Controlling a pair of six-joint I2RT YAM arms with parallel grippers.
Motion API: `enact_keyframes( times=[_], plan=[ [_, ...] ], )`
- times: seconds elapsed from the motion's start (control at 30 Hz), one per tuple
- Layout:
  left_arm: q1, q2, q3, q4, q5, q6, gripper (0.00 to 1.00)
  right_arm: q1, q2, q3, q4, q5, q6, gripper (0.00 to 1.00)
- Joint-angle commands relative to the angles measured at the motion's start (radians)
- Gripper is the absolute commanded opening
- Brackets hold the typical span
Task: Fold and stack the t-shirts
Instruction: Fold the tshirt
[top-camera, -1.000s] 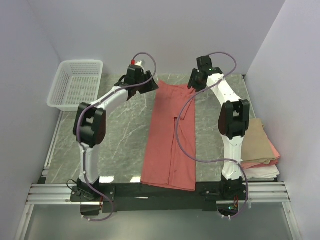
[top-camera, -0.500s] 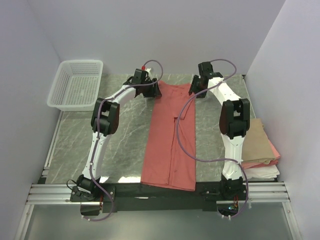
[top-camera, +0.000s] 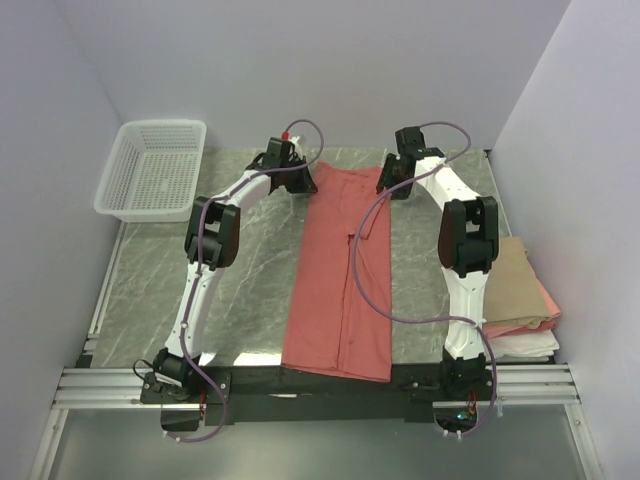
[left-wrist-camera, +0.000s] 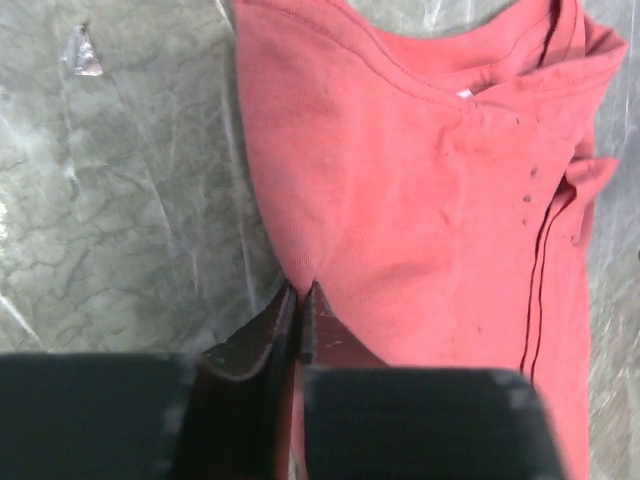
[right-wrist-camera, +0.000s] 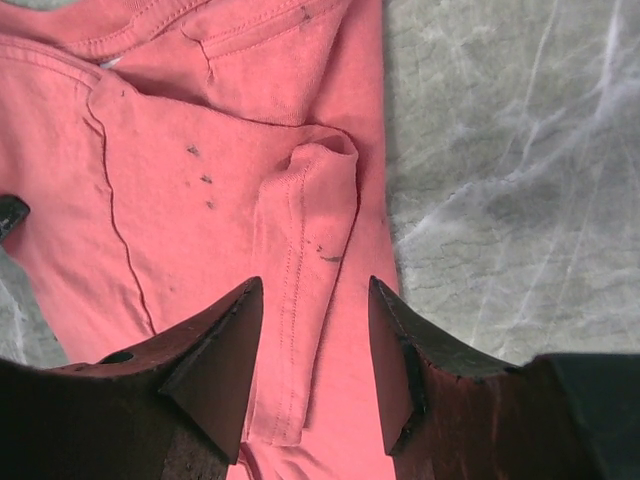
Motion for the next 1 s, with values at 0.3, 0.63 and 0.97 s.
enact_keyframes(
  times=[0.3,0.63,0.97],
  plan=[
    [0.113,-0.190,-0.289,0.184,-0.183,-0.123,0.00,0.013,0.024,0.011,0.044,-0.050,-0.013,0.54],
    [0.188,-0.098,-0.125,0.084,-0.111,-0.079,0.18,0.111,-0.051,-0.033,0.047,-0.015,-0.010,0.54],
    [0.251,-0.331,-0.239,0.132,-0.167,-0.060,0.47,0.213,-0.298,-0.334,0.155,0.031,0.044,0.51]
  ],
)
